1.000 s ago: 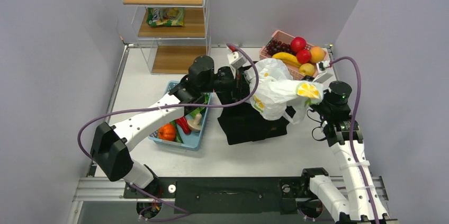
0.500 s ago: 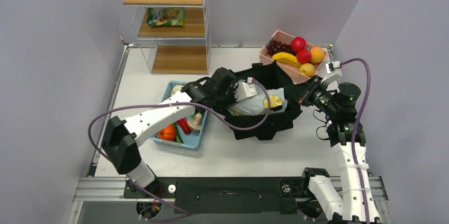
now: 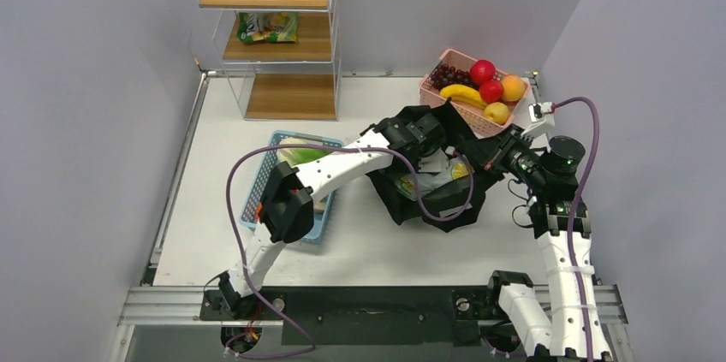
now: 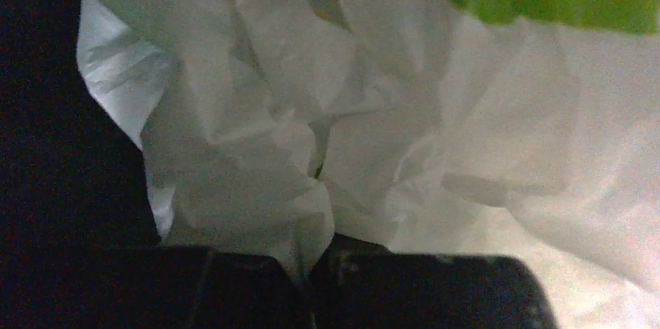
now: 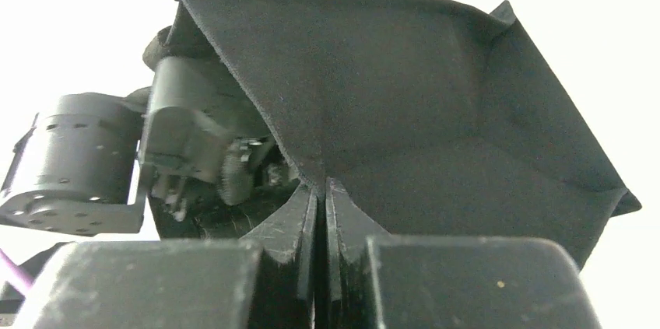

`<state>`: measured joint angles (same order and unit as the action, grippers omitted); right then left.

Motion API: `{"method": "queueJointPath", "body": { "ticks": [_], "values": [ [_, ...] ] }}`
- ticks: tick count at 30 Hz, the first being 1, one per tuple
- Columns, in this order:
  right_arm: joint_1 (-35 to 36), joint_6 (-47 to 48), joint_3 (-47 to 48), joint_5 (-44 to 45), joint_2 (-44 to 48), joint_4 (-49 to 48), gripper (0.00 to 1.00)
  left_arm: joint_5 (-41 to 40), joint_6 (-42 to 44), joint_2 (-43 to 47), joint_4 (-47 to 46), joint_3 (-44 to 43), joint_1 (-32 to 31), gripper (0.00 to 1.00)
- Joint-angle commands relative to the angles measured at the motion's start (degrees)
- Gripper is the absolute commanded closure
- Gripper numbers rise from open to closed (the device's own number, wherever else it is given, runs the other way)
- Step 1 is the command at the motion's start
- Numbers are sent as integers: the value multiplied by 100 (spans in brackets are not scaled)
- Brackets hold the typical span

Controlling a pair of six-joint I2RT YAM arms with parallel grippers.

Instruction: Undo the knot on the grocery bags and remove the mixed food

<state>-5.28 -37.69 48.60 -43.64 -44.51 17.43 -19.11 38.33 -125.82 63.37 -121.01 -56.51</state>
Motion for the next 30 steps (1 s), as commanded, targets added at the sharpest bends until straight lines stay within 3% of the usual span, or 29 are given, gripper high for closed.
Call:
{"method": "queueJointPath", "body": {
  "ticks": [1,4,6,7,8,9,11,14,19,23,27,30],
  "values": [
    [10,47,41,-163,201,-376,100,-200,274,-546,691,-182,107,99],
    [-3,140,94,-87,172,-317,100,-271,423,-677,400,299,287,94],
    [-26,228,162,36,125,-220,100,-170,474,-558,286,443,382,81],
    [-46,259,206,77,100,-154,100,-114,500,-362,253,501,397,68],
    [-49,325,230,165,30,-67,100,52,496,-227,149,518,409,62],
    [-51,364,302,212,-9,-4,100,182,484,127,83,535,406,49],
    [-52,498,426,336,-133,207,100,757,443,685,-69,493,404,32],
    [-45,667,558,535,-284,465,100,1947,483,1320,-164,430,402,28],
    [-25,641,546,650,-312,555,100,2451,566,1885,-374,549,385,26],
    [0,654,546,786,-197,606,100,3170,438,1892,-139,-38,612,24],
    [0,800,587,915,-75,841,100,4501,-253,2028,-330,-538,1023,23],
    [-8,881,584,1110,1,959,100,4925,-1053,2264,-1142,-352,1229,22]
  ]
}}
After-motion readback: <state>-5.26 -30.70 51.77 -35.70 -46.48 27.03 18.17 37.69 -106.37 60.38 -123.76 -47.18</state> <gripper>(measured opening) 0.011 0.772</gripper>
